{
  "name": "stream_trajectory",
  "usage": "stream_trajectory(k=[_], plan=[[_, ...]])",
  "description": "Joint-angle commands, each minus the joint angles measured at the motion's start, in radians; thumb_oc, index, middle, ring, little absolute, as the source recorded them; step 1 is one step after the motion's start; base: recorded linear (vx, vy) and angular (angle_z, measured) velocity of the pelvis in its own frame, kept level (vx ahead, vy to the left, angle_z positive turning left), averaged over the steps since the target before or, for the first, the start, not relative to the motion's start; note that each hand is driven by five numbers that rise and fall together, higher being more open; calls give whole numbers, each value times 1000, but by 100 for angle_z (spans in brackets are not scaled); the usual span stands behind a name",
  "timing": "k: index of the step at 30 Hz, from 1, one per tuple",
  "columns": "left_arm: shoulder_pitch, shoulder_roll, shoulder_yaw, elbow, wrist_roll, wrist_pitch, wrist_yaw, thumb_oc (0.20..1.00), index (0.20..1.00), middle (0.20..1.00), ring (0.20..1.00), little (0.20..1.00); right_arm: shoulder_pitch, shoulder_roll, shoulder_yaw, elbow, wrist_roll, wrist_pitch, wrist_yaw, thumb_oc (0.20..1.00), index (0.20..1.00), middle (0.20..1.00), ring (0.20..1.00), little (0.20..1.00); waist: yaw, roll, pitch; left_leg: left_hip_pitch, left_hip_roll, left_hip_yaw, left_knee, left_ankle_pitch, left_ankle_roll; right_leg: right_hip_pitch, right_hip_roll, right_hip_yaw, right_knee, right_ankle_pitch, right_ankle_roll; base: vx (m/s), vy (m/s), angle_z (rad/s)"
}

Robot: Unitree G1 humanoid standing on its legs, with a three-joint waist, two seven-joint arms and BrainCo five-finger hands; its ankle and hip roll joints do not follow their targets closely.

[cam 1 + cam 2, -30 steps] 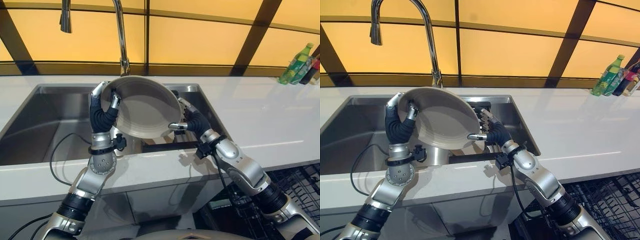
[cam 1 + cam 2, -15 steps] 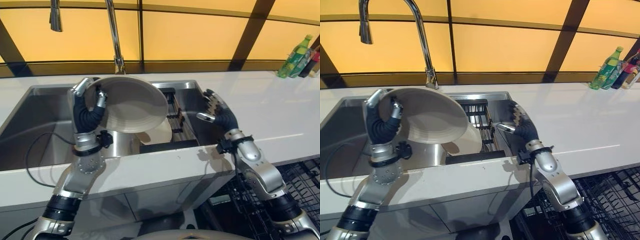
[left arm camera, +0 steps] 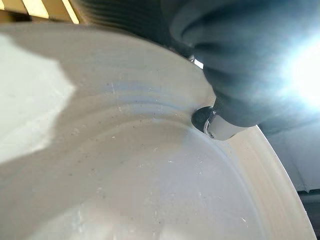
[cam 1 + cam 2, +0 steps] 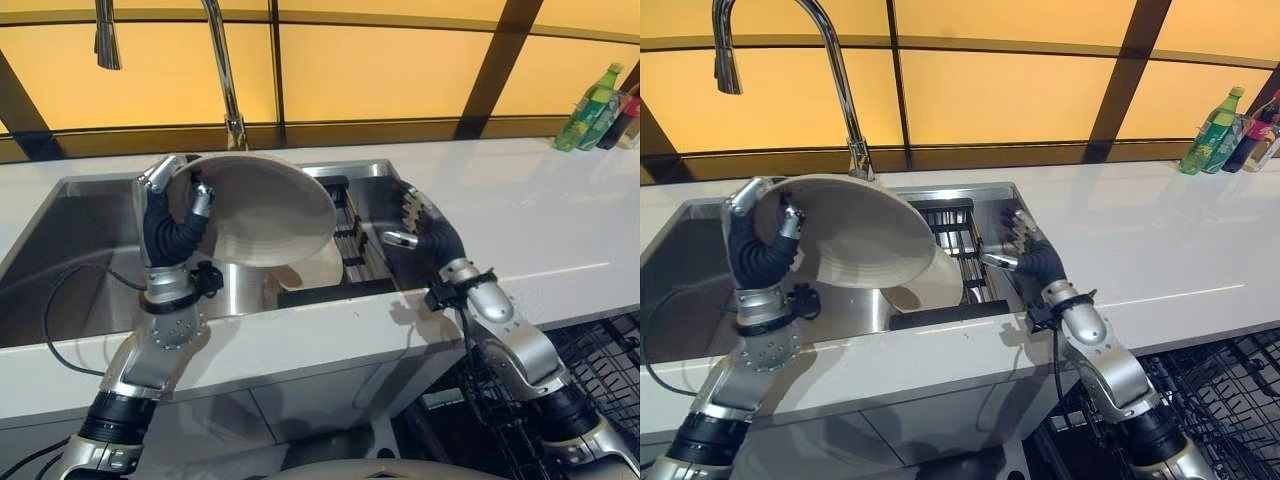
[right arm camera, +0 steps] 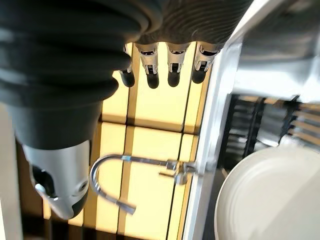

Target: Pick up plates and place into dishwasher.

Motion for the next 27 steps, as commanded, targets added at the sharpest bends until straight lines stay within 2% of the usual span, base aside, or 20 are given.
stream_trajectory(k=[1, 11, 19, 22, 24, 27], plan=[[-113, -21, -54, -11, -51, -56, -25, 200, 200, 200, 200, 200, -123, 13, 16, -67, 27, -44, 4, 1000, 1000, 1000, 1000, 1000, 16, 18, -37, -76, -71, -53, 64, -58, 84, 33, 33, -78, 94, -135, -27, 0, 0, 0], [-153, -85, -177, -15, -142, -61, -88, 200, 200, 200, 200, 200, -238, 71, 138, -70, 33, 4, 10, 1000, 1000, 1000, 1000, 1000, 43, 6, -34, -82, -75, -76, 71, -62, 89, 35, 36, -75, 101, -140, -31, 1, 0, 0], [-178, -101, -226, -12, -115, -37, -52, 200, 200, 200, 200, 200, -287, 113, 265, -46, 82, 116, 92, 1000, 1000, 1000, 1000, 1000, 59, -4, -25, -85, -66, -75, 72, -58, 85, 38, 41, -82, 107, -148, -35, 0, 0, 0], [-182, -97, -226, -2, -103, -35, -30, 200, 200, 200, 200, 200, -289, 107, 277, -40, 94, 92, 97, 1000, 1000, 1000, 1000, 1000, 64, -7, -23, -84, -62, -76, 71, -54, 83, 42, 44, -91, 109, -152, -40, 0, 0, 0], [-175, -87, -215, 2, -110, -35, -26, 200, 200, 200, 200, 200, -287, 93, 257, -34, 77, 51, 38, 1000, 1000, 1000, 1000, 1000, 66, -9, -23, -78, -58, -76, 66, -56, 81, 51, 47, -100, 104, -156, -43, -17, -10, 8], [-163, -76, -194, 5, -108, -38, -31, 200, 200, 200, 200, 200, -292, 77, 197, -27, 34, 31, -25, 1000, 1000, 1000, 1000, 1000, 67, -9, -27, -84, -56, -72, 67, -49, 76, 48, 48, -110, 99, -148, -44, -49, -21, 6]])
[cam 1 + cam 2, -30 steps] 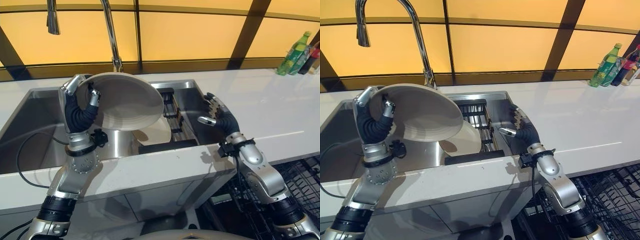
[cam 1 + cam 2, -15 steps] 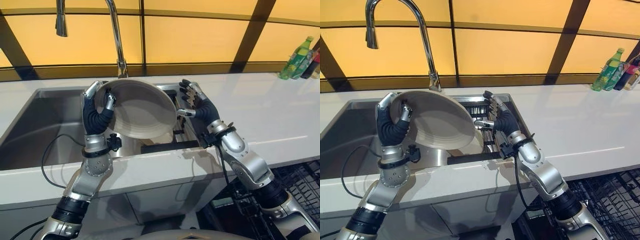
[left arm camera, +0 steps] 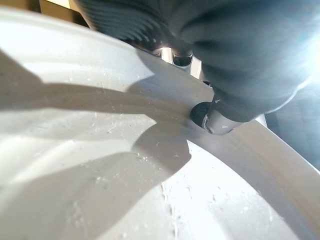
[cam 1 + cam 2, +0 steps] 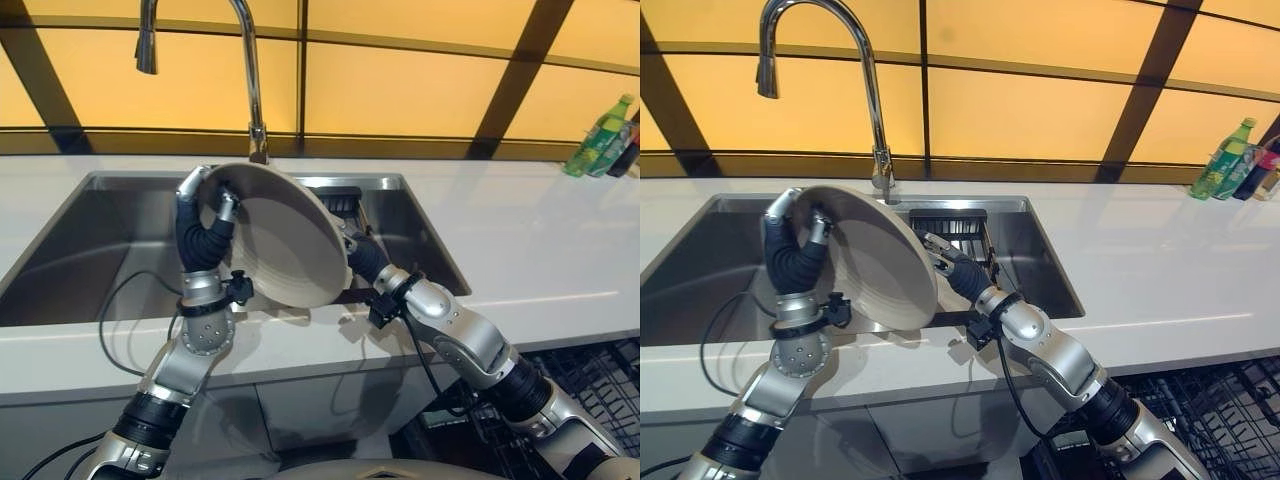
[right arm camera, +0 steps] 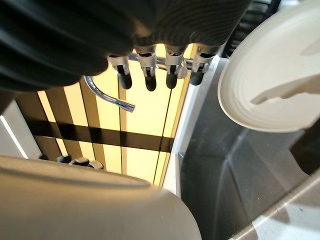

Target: Pick up plates and place into dishwasher.

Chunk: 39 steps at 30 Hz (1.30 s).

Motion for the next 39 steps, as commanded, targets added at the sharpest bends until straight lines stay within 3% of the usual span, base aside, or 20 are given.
stream_trajectory(k=[1, 7, 20, 27, 30, 35, 39], plan=[[-147, 3, -58, -4, 53, -40, -20, 200, 200, 200, 200, 200, -145, 8, -71, -40, -51, -90, -84, 1000, 1000, 1000, 1000, 1000, 16, 19, 8, -84, -58, -43, 67, -52, 77, 36, 45, -92, 99, -145, -42, -56, -17, 0], [-144, 16, -18, 6, 63, -47, -32, 200, 200, 200, 200, 200, -208, -13, -234, -76, -75, -126, -191, 1000, 1000, 1000, 1000, 1000, 3, 34, -3, -87, -59, -37, 72, -56, 76, 28, 45, -91, 100, -140, -47, -13, 1, 0], [-149, 27, 23, 52, 94, -37, -7, 200, 200, 200, 200, 200, -168, -77, -410, -96, -82, -198, -292, 1000, 1000, 1000, 1000, 1000, -39, 49, -24, -80, -60, -11, 70, -61, 78, 21, 45, -73, 98, -136, -43, 0, 0, 0], [-158, 54, 45, 42, 216, -35, 52, 200, 200, 200, 200, 200, -91, -88, -394, -141, -30, -184, -161, 1000, 1000, 1000, 1000, 1000, -58, 49, -25, -81, -58, 3, 69, -57, 77, 12, 42, -65, 103, -135, -40, -1, 1, -1], [-218, 82, 25, 82, 234, 22, 96, 200, 200, 200, 200, 200, -83, -91, -337, -150, -23, -184, -78, 1000, 1000, 1000, 1000, 1000, -73, 50, -32, -73, -58, 10, 64, -60, 77, 14, 43, -60, 102, -140, -38, 24, 8, -7], [-284, 85, -7, 177, 275, 33, 170, 200, 200, 200, 200, 200, -101, -69, -288, -132, -16, -183, -53, 1000, 1000, 1000, 1000, 1000, -86, 52, -41, -66, -56, 17, 56, -56, 75, 16, 45, -55, 100, -140, -38, 5, 2, -3], [-303, 86, -22, 199, 307, 41, 202, 200, 200, 200, 200, 200, -87, -55, -263, -140, 2, -138, -7, 1000, 1000, 1000, 1000, 1000, -98, 56, -46, -67, -56, 24, 56, -54, 76, 10, 47, -48, 103, -139, -38, 8, 0, -8]])
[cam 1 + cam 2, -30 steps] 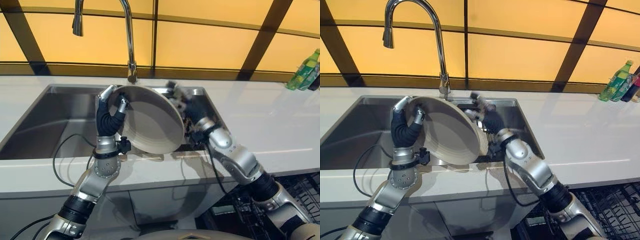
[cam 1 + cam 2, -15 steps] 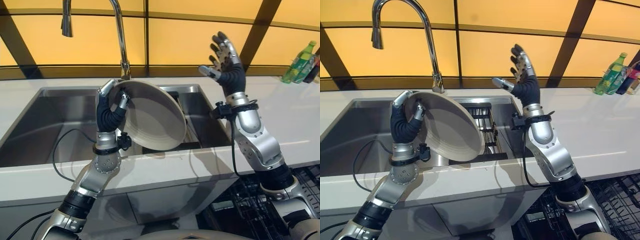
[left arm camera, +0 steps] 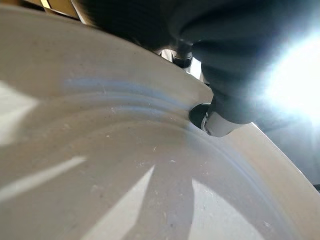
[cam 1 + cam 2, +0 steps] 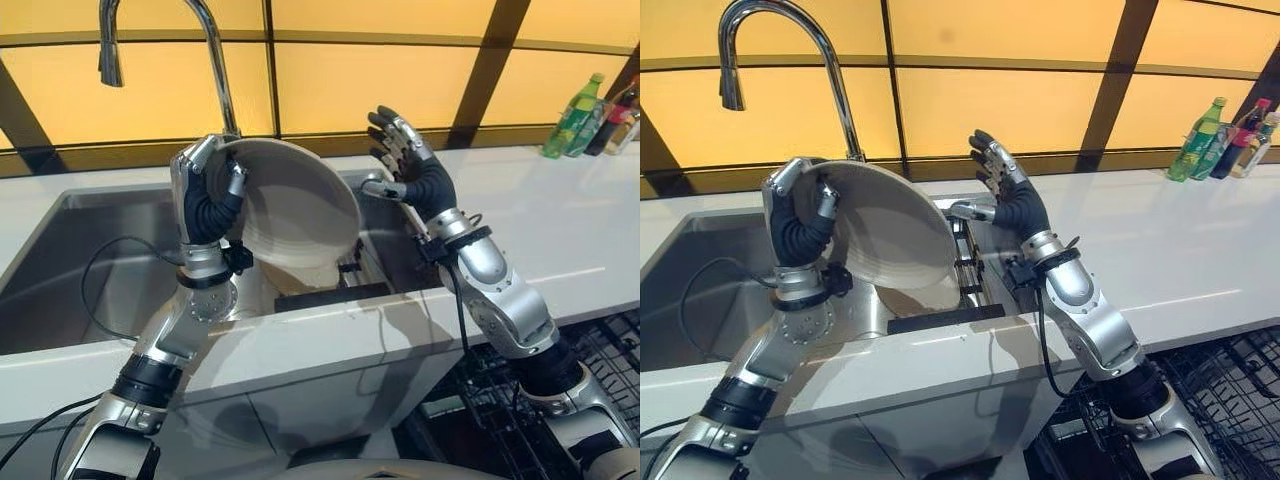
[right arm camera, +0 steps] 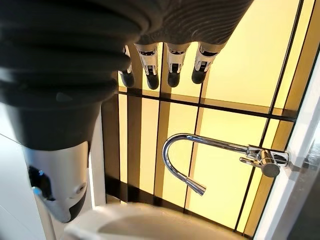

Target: Pick up plates and place into dishwasher.

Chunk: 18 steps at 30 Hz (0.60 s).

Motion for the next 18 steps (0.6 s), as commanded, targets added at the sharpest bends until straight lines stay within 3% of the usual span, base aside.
stream_trajectory(k=[1, 14, 18], plan=[[-137, 34, -39, 54, 34, 3, 49, 200, 200, 200, 200, 200, -22, -15, -6, -87, 46, 4, 52, 1000, 1000, 1000, 1000, 1000, -13, 16, -32, -83, -60, -9, 59, -51, 80, 13, 40, -73, 105, -140, -37, 0, -2, -8], [-169, 22, -86, 103, 61, 11, 108, 200, 200, 200, 200, 200, -80, 30, 123, -51, 42, 42, 97, 1000, 1000, 1000, 1000, 1000, -1, 13, -27, -77, -53, -12, 67, -55, 75, 23, 43, -81, 108, -151, -43, 2, -2, -3], [-168, 16, -84, 108, 53, -3, 124, 200, 200, 200, 200, 200, -83, 37, 151, -40, 47, 94, 113, 1000, 1000, 1000, 1000, 1000, 2, 8, -30, -79, -50, -13, 72, -56, 73, 24, 44, -79, 106, -152, -44, 0, 0, 0]])
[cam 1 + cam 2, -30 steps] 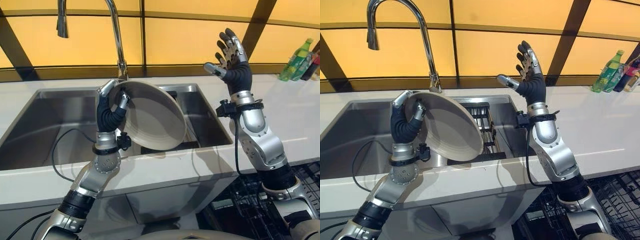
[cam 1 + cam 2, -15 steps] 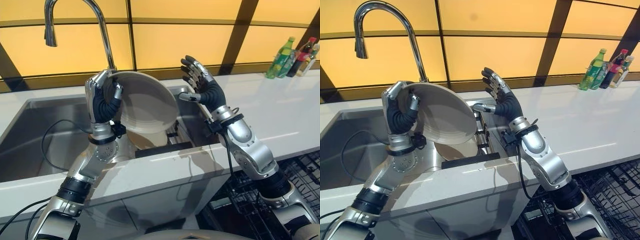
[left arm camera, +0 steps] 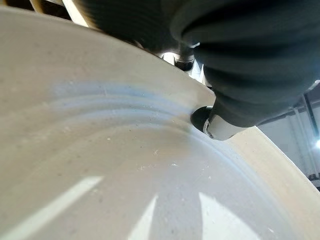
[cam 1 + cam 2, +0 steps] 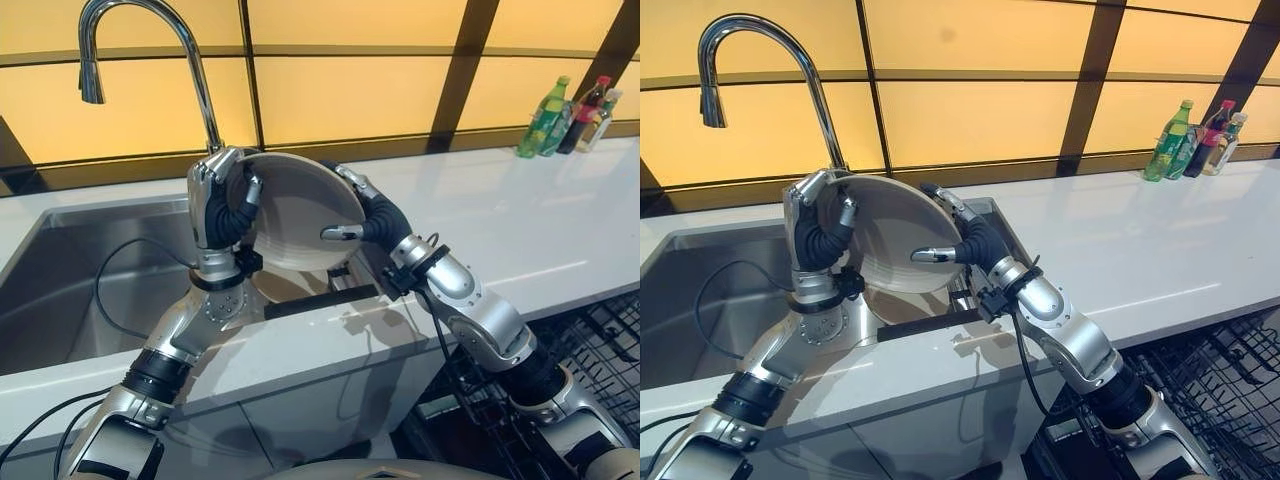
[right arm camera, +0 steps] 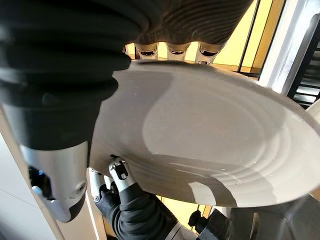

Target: Pick up plates and place into dishwasher.

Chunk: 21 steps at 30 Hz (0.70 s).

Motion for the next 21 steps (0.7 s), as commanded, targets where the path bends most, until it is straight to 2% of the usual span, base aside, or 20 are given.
stream_trajectory(k=[1, 7, 8, 9, 10, 21], plan=[[-139, 15, -9, 53, 3, -33, 45, 200, 200, 200, 200, 200, -88, 15, 13, -35, 7, 22, 14, 1000, 1000, 1000, 1000, 1000, 18, 1, -5, -82, -54, -33, 75, -54, 76, 34, 38, -96, 106, -157, -43, 0, 0, 0], [-171, -23, -45, 27, -5, -53, 38, 200, 200, 200, 200, 200, -104, 58, 90, 53, 17, 69, 56, 1000, 1000, 1000, 1000, 1000, 29, -2, -1, -85, -52, -43, 76, -52, 74, 39, 38, -102, 100, -155, -47, 0, 0, 0], [-178, -29, -51, 23, -6, -51, 35, 200, 200, 200, 200, 200, -107, 66, 101, 61, 19, 73, 53, 727, 727, 727, 727, 727, 31, -3, 0, -84, -52, -45, 75, -52, 74, 42, 38, -103, 99, -155, -47, 0, 0, 0], [-183, -33, -55, 16, -12, -48, 31, 200, 200, 200, 200, 200, -112, 70, 108, 68, 19, 73, 46, 369, 369, 369, 369, 369, 33, -3, 0, -83, -53, -47, 74, -52, 74, 43, 37, -104, 98, -155, -47, 0, 0, 0], [-189, -36, -61, 12, -20, -44, 27, 200, 200, 200, 200, 200, -120, 77, 113, 80, 26, 66, 40, 200, 200, 200, 200, 200, 35, -3, 1, -82, -53, -48, 73, -51, 74, 46, 36, -105, 97, -155, -47, 0, 0, 0], [-175, -67, -62, 2, -38, -36, 6, 200, 200, 200, 200, 200, -131, 134, 105, 91, 34, 43, -23, 200, 200, 200, 200, 200, 47, 1, 1, -74, -63, -55, 54, -52, 78, 53, 24, -118, 90, -151, -37, 0, 0, 0]])
